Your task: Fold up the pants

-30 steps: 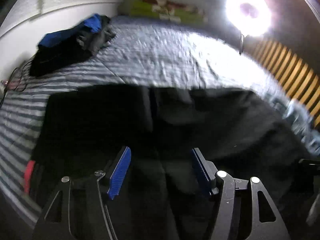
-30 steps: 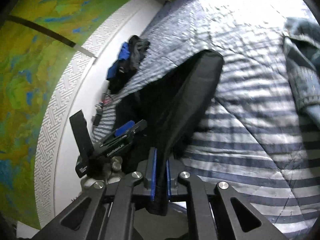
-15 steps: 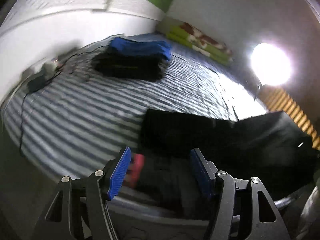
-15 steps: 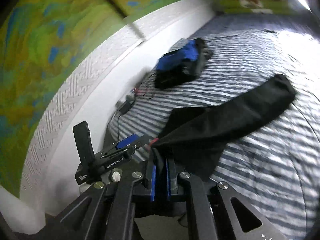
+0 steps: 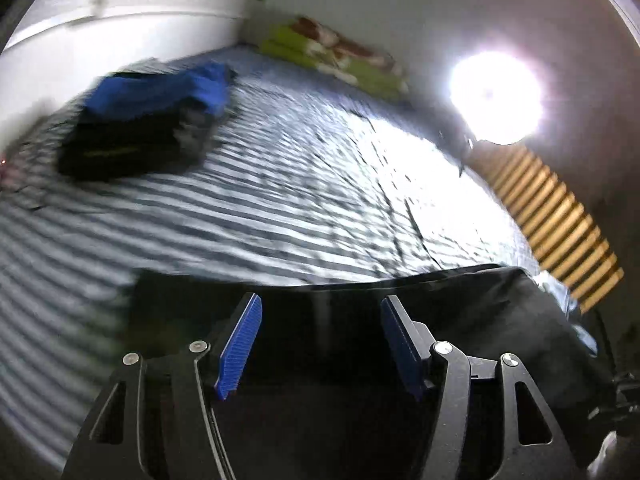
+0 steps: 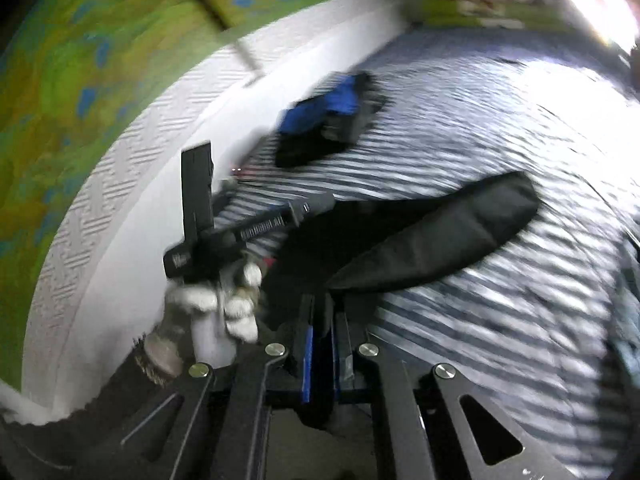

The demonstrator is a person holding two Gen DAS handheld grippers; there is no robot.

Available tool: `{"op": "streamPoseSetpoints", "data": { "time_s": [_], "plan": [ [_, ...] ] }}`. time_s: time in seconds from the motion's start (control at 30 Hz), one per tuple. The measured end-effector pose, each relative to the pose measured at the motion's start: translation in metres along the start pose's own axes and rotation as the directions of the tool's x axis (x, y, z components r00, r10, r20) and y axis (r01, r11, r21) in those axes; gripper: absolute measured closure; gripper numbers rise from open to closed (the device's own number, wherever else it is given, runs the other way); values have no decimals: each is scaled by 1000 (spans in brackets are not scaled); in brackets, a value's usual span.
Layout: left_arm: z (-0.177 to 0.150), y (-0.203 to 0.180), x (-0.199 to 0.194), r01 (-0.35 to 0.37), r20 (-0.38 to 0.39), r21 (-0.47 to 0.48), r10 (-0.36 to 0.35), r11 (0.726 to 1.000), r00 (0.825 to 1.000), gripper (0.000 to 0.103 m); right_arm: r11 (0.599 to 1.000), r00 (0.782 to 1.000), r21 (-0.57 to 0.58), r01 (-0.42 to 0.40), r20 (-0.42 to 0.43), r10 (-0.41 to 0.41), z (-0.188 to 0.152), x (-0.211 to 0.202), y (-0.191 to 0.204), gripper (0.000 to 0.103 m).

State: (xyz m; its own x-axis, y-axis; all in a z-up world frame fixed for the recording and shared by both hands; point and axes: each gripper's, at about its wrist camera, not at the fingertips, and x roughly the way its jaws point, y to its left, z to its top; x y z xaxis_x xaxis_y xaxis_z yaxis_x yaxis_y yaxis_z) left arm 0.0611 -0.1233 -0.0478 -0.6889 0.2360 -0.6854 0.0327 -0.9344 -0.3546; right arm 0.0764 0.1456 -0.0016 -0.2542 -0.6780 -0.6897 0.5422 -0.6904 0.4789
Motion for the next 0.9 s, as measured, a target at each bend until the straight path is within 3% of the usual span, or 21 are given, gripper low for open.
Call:
{"op": "streamPoseSetpoints", "data": {
  "time_s": [0.07, 0.23, 0.33, 0.47, 0.5, 0.7, 0.77, 0.8, 0.83, 0.9],
  "plan": [
    [-1, -23, 25, -14, -29, 53, 16, 999, 999, 37, 997, 999, 55, 46, -22, -45, -15, -5, -31, 97],
    [-21, -45, 92, -158, -127, 189, 183, 969, 975, 37, 982, 988, 168, 84, -145, -60, -59, 18, -102, 93],
    [-19, -47, 83, -145, -114, 182, 168, 973, 979, 37, 981, 989, 192, 35, -144, -7, -61, 23, -121, 89],
    [-13, -44, 66, -144, -82, 127, 155, 981, 985, 37, 967, 998, 255, -7, -56, 22, -52, 13, -153, 64],
    [-13, -47, 60, -151, -69, 130, 161, 980, 985, 37, 959, 999, 282, -15, -45, 29, -46, 16, -161, 62],
    [-24, -67, 73, -162, -93, 191, 182, 968, 979, 37, 874, 997, 483, -53, -28, 76, -7, 68, -221, 62],
    [-32, -74, 79, -169, -97, 239, 197, 956, 976, 37, 857, 993, 503, -110, 12, 120, 9, 83, -230, 64],
    [-35, -76, 82, -172, -99, 245, 202, 954, 974, 37, 858, 994, 501, -110, 29, 110, 17, 85, -231, 68],
    [-39, -75, 85, -179, -103, 241, 209, 954, 973, 35, 866, 993, 487, -116, 51, 104, 24, 84, -229, 81],
    [-42, -75, 89, -180, -111, 238, 211, 954, 971, 34, 920, 989, 369, -135, 112, 100, 38, 73, -210, 89]
  ]
}}
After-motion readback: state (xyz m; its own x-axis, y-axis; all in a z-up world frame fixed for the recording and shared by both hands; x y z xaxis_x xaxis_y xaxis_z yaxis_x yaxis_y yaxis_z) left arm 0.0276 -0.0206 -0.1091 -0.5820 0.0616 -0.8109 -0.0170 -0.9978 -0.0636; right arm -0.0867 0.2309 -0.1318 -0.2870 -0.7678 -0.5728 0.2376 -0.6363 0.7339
